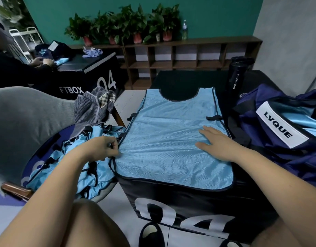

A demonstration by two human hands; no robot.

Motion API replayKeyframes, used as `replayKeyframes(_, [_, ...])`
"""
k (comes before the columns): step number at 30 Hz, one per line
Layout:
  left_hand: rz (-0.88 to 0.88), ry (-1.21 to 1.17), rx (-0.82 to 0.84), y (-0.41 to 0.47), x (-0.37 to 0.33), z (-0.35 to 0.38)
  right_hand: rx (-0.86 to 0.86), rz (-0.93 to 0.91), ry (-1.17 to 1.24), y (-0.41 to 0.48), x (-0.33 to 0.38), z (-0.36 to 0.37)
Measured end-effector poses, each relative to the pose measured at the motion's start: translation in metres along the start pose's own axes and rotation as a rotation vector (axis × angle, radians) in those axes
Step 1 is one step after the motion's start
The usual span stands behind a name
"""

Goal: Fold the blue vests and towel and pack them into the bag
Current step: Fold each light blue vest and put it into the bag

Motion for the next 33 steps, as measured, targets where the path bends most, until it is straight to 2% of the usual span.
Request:
replayKeyframes(3, [0.015, -0.115, 0.069, -0.003, 0.005, 0.0, -0.003, 0.0, -0.003, 0.0, 0.0, 0.0])
replayKeyframes(9, [0.036, -0.387, 0.078, -0.01, 0.02, 0.001, 0.011, -0.003, -0.003, -0.001, 0.001, -0.002])
replayKeyframes(13, [0.003, -0.476, 0.087, -0.011, 0.039, 0.004, 0.026, 0.004, 0.014, -0.001, -0.001, -0.004])
replayKeyframes(15, [0.015, -0.429, 0.027, -0.008, 0.041, 0.003, 0.024, -0.001, 0.015, -0.001, -0.001, -0.005])
replayKeyframes(18, [0.095, -0.285, -0.243, 0.007, 0.026, -0.004, -0.005, -0.021, 0.014, -0.002, 0.004, -0.007])
replayKeyframes(21, [0.276, 0.023, -0.483, 0.021, -0.013, -0.005, -0.058, -0.042, -0.003, -0.003, 0.014, -0.006])
replayKeyframes(23, [0.412, 0.14, -0.46, 0.033, -0.035, 0.012, -0.072, -0.035, -0.003, -0.004, 0.021, -0.003])
replayKeyframes(25, [0.509, 0.169, -0.333, 0.043, -0.05, 0.037, -0.089, -0.022, -0.014, -0.005, 0.026, 0.003])
replayKeyframes(27, [0.535, 0.161, -0.207, 0.052, -0.053, 0.057, -0.117, 0.002, -0.051, -0.004, 0.028, 0.009])
replayKeyframes(29, [0.494, 0.176, -0.175, 0.06, -0.044, 0.065, -0.125, 0.061, -0.091, -0.002, 0.023, 0.014])
replayKeyframes(33, [0.301, 0.282, -0.186, 0.066, -0.024, 0.06, -0.151, 0.176, -0.154, -0.001, 0.01, 0.014])
Point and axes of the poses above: each hand's wrist, its own y-axis towards the middle knuckle, its own z-axis out of the palm, x = y × z, the point moved 4 cm from there along y, towards the middle knuckle, and after that the axes turned 13 degrees about z, right-handed, at the moved point
